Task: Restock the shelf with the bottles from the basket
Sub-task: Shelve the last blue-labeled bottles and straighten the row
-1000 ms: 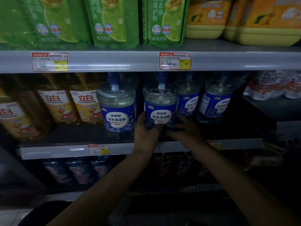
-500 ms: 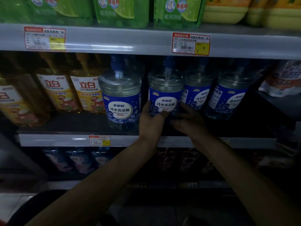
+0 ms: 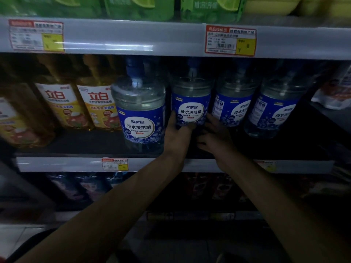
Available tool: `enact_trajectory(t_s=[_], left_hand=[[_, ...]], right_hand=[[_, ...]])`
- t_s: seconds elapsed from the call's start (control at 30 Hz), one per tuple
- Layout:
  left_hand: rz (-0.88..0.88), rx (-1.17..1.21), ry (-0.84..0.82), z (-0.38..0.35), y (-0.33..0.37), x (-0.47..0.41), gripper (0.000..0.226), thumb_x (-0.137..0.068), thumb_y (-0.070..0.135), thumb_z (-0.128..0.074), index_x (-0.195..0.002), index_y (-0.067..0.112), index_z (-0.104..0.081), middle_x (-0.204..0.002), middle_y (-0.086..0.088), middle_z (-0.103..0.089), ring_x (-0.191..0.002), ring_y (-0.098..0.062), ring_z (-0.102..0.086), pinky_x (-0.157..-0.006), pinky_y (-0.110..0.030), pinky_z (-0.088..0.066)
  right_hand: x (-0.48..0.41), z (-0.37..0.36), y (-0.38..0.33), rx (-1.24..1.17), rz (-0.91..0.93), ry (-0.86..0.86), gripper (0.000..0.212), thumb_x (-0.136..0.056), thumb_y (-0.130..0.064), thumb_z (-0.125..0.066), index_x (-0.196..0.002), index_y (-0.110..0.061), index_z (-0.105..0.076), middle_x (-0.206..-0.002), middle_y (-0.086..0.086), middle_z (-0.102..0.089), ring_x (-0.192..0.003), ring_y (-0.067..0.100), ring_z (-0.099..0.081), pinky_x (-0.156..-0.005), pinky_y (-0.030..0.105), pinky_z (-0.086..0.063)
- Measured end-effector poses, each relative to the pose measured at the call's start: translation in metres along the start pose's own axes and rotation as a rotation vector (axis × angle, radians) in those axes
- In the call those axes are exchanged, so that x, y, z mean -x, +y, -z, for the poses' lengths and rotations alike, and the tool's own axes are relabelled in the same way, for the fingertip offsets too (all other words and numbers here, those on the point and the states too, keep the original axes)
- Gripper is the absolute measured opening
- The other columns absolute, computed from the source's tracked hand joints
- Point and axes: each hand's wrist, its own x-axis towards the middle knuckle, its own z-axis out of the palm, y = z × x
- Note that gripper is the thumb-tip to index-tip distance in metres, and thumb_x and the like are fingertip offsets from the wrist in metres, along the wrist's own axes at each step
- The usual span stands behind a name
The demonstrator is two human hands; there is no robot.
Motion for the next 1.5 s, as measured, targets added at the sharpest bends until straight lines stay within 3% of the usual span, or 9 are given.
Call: enact_trajectory(t_s=[0.17,0.5,0.77,0.9,1.03,1.1,1.2,1.33,1.5], left_hand=[[0.018,0.056,0.008,-0.003,0.002,-0.007,0.068,-0.096,0.01,-0.063,-0.158,0.027,-0.04,-0.144,-0.001,-0.062,-0.127,-0.021,-0.061,-0.111,-0.043,-0.05],[0.042,0.124,0.03,-0.004,0.0,-0.016,0.06,-0.098,0.019,-0.065,-0.155,0.026,-0.045,-0.133,0.005,-0.063,-0.125,-0.019,-0.06,-0.113,-0.044,-0.048],[-0.062,0.011,0.019,-0.006,-0.011,-0.021,0.053,-0.098,0.026,-0.064,-0.149,0.031,-0.052,-0.14,0.003,-0.064,-0.128,-0.018,-0.06,-0.113,-0.044,-0.048],[-0.089,-0.078,0.001,-0.002,-0.014,-0.017,0.061,-0.087,0.047,-0.061,-0.146,0.032,-0.055,-0.137,0.006,-0.067,-0.126,-0.013,-0.062,-0.112,-0.042,-0.048],[-0.187,-0.301,-0.052,0.003,-0.016,0.003,0.049,-0.093,0.067,-0.047,-0.13,0.039,-0.062,-0.127,0.008,-0.07,-0.117,-0.009,-0.064,-0.106,-0.042,-0.052],[-0.278,-0.473,-0.103,0.01,-0.016,0.013,0.05,-0.093,0.074,-0.044,-0.128,0.042,-0.061,-0.125,0.01,-0.068,-0.116,-0.008,-0.064,-0.101,-0.042,-0.053],[-0.425,-0.797,-0.145,0.028,-0.013,0.026,0.067,-0.092,0.076,-0.041,-0.148,0.039,-0.047,-0.146,0.01,-0.055,-0.129,-0.008,-0.055,-0.104,-0.035,-0.049],[-0.674,-1.115,-0.125,0.049,-0.012,0.04,0.068,-0.099,0.07,-0.043,-0.155,0.03,-0.043,-0.159,0.006,-0.044,-0.141,-0.014,-0.047,-0.113,-0.036,-0.044],[-0.85,-1.346,-0.031,0.066,-0.015,0.039,0.064,-0.102,0.065,-0.037,-0.148,0.023,-0.054,-0.15,-0.005,-0.056,-0.133,-0.024,-0.056,-0.107,-0.04,-0.044]], right_hand=[[-0.007,-0.006,0.0,-0.017,-0.014,0.027,0.088,-0.086,0.018,-0.055,-0.153,-0.036,-0.039,-0.144,-0.005,-0.054,-0.121,0.018,-0.059,-0.076,0.029,-0.061],[-0.016,-0.01,0.005,0.034,0.017,0.044,0.094,-0.084,0.019,-0.055,-0.155,-0.037,-0.034,-0.115,-0.019,-0.054,-0.094,-0.004,-0.055,-0.075,0.024,-0.058],[-0.027,-0.011,0.014,0.085,0.093,0.045,0.085,-0.088,0.012,-0.056,-0.153,-0.038,-0.036,-0.121,-0.021,-0.058,-0.119,0.006,-0.057,-0.105,0.038,-0.052],[-0.035,-0.01,0.026,0.426,0.235,0.091,0.073,-0.091,-0.009,-0.064,-0.153,-0.036,-0.037,-0.146,-0.011,-0.053,-0.133,0.01,-0.05,-0.111,0.036,-0.046],[-0.029,-0.004,0.038,0.88,0.43,0.066,0.054,-0.099,-0.042,-0.054,-0.148,-0.024,-0.044,-0.141,0.004,-0.053,-0.129,0.018,-0.05,-0.107,0.041,-0.048],[-0.021,-0.001,0.035,0.923,0.445,0.02,0.065,-0.097,-0.052,-0.047,-0.153,-0.02,-0.04,-0.147,0.007,-0.046,-0.135,0.022,-0.044,-0.112,0.043,-0.042],[-0.011,0.005,0.03,1.088,0.374,-0.096,0.088,-0.093,-0.051,-0.063,-0.163,-0.024,-0.016,-0.168,0.008,-0.011,-0.154,0.026,-0.015,-0.123,0.045,-0.026],[-0.008,0.004,0.033,1.19,0.343,-0.209,0.123,-0.072,-0.068,-0.075,-0.162,-0.036,0.002,-0.169,0.006,0.016,-0.156,0.033,0.006,-0.124,0.055,-0.022],[-0.012,-0.01,0.029,1.187,0.271,-0.147,0.094,-0.093,-0.058,-0.059,-0.157,-0.048,0.009,-0.167,0.005,0.021,-0.156,0.033,0.01,-0.122,0.055,-0.024]])
